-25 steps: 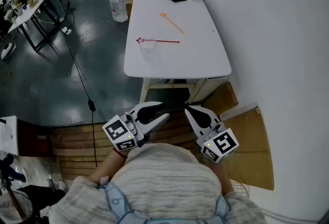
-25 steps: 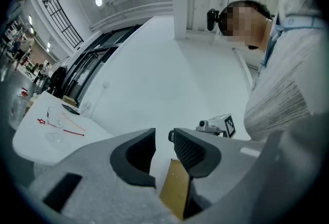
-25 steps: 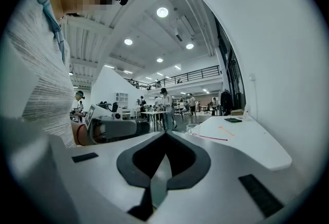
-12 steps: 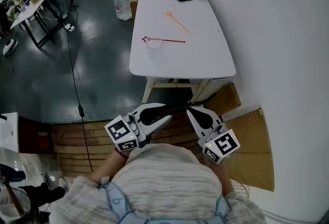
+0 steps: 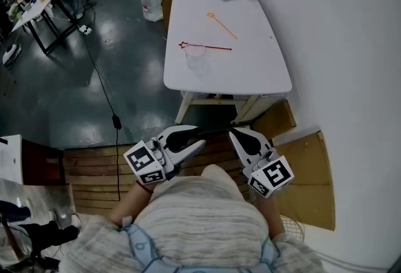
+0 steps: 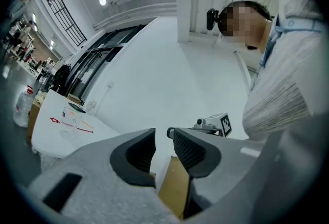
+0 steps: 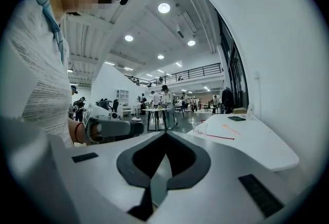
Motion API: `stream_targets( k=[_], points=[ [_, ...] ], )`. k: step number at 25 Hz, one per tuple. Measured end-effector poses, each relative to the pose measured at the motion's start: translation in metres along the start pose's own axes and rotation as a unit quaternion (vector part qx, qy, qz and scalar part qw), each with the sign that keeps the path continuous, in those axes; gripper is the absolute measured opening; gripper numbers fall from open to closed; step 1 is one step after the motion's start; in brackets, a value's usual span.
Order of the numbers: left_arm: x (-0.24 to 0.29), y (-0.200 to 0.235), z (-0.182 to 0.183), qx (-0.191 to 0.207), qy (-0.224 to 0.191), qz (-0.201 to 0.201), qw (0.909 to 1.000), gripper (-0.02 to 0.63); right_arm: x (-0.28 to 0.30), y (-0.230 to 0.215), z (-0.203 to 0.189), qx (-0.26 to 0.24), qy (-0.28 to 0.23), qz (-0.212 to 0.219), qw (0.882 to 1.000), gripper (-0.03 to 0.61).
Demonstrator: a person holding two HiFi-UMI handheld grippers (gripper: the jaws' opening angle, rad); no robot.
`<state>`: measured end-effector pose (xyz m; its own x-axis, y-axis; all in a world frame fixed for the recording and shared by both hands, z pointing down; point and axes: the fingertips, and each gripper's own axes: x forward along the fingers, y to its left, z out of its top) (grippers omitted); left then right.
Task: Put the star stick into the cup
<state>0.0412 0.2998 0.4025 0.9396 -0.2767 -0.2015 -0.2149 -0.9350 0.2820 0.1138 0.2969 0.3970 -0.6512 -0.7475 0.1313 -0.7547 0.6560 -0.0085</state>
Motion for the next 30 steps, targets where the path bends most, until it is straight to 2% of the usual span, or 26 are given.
stream_targets(
  k=[4, 9, 16, 24, 30],
  points=[
    [-0.009, 0.005, 0.001, -0.003, 0.001, 0.011, 0.9999, 0.120, 0.003, 0.008, 0.004, 0.017, -0.010, 0.012, 1.000, 0.010],
    [-0.012, 0.012, -0.002, -0.004, 0.005, 0.016, 0.9999, 0.120, 0.014, 0.007, -0.001, 0.003, 0.006, 0.024, 1.000, 0.011],
    [-0.008, 0.044, 0.001, -0.012, 0.002, 0.031, 0.9994, 0.120, 0.039, -0.009, -0.003, -0.016, 0.028, 0.041, 0.999, 0.011],
    [0.006, 0.121, 0.010, -0.009, 0.016, 0.061, 0.9980, 0.120, 0.094, -0.061, 0.001, -0.050, 0.043, 0.065, 0.996, 0.011],
    [0.017, 0.180, 0.023, -0.009, 0.035, 0.079, 0.9962, 0.120, 0.136, -0.104, 0.005, -0.051, 0.063, 0.076, 0.994, 0.011]
  ],
)
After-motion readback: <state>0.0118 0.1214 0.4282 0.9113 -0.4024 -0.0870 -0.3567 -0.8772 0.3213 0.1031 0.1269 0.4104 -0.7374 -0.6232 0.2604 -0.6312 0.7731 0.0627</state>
